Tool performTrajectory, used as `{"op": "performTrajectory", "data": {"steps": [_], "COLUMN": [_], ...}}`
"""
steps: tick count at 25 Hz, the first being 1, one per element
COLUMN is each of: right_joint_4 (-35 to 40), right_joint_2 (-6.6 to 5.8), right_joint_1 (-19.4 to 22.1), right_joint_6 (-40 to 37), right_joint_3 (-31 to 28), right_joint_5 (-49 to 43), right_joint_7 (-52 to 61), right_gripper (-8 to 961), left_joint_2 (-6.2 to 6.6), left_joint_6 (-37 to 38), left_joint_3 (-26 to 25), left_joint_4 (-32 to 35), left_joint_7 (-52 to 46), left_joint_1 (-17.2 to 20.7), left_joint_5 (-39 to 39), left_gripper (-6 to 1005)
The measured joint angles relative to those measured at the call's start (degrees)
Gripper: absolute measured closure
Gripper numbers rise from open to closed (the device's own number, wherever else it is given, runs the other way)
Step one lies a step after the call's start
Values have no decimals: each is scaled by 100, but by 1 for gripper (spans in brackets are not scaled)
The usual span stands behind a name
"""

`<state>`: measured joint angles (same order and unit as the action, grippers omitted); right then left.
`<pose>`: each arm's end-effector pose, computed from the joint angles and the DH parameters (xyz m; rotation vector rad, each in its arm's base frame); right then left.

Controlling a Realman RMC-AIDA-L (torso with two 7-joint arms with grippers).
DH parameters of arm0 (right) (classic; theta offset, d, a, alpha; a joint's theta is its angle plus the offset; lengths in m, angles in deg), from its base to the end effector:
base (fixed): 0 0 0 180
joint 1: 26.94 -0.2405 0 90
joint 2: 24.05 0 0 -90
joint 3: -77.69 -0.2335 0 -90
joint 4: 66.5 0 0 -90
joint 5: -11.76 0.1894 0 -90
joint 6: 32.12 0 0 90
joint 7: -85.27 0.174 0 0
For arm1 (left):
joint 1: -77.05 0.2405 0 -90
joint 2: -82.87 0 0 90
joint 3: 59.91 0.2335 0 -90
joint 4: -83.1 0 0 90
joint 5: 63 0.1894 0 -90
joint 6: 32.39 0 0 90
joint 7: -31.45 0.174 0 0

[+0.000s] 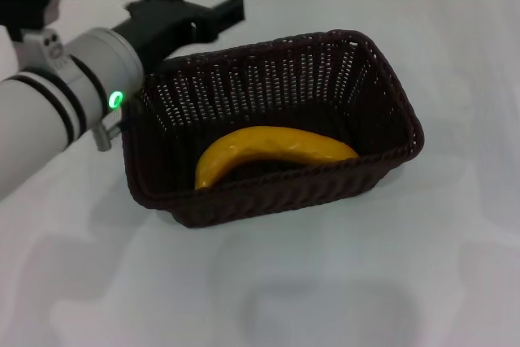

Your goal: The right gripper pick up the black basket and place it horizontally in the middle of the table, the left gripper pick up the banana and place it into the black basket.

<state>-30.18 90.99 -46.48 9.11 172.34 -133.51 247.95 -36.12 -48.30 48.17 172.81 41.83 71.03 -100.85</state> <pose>0.2991 0.3927 0.0956 -1.3587 0.4457 0.4230 -0.1361 0.3460 -0.0129 -1.9928 -0.8666 -0.6470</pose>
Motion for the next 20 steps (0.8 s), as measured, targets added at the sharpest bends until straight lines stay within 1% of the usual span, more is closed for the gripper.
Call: {"op": "performTrajectory", "data": {"steps": [4, 7, 9, 11, 12, 13, 14, 16, 18, 20], "right_joint_4": [-57, -78, -80, -81, -81, -82, -82, -82, -82, -87], "right_joint_2": [1, 1, 1, 1, 0, 0, 0, 0, -3, -9], "right_joint_1": [10, 23, 37, 50, 54, 56, 56, 56, 56, 56], "right_joint_6": [22, 65, 88, 110, 116, 118, 119, 120, 116, 93], "right_joint_3": [0, 0, 0, -6, -18, -32, -43, -50, -54, -65], "right_joint_5": [14, 43, 55, 57, 57, 66, 62, 65, 62, 67], "right_joint_7": [0, 0, 0, 0, 0, 0, 0, 0, 0, 0], "right_gripper": [112, 112, 112, 112, 112, 112, 111, 111, 111, 111], "left_joint_2": [5, 11, 8, 5, 3, -1, -6, -16, -15, -11], "left_joint_6": [779, 1777, 2617, 3951, 4340, 5071, 5561, 6796, 7612, 7917], "left_joint_3": [-21, 5, 122, 372, 443, 550, 620, 765, 837, 866], "left_joint_4": [-3, -45, -159, -479, -618, -854, -1046, -1596, -1979, -2156], "left_joint_7": [109, 153, 165, 170, 170, 169, 168, 153, 120, 109], "left_joint_1": [349, 742, 989, 1216, 1250, 1295, 1309, 1292, 1225, 1205], "left_joint_5": [7, 16, 114, 477, 605, 822, 933, 1046, 1039, 1045], "left_gripper": [111, 114, 116, 116, 116, 116, 116, 117, 117, 117]}}
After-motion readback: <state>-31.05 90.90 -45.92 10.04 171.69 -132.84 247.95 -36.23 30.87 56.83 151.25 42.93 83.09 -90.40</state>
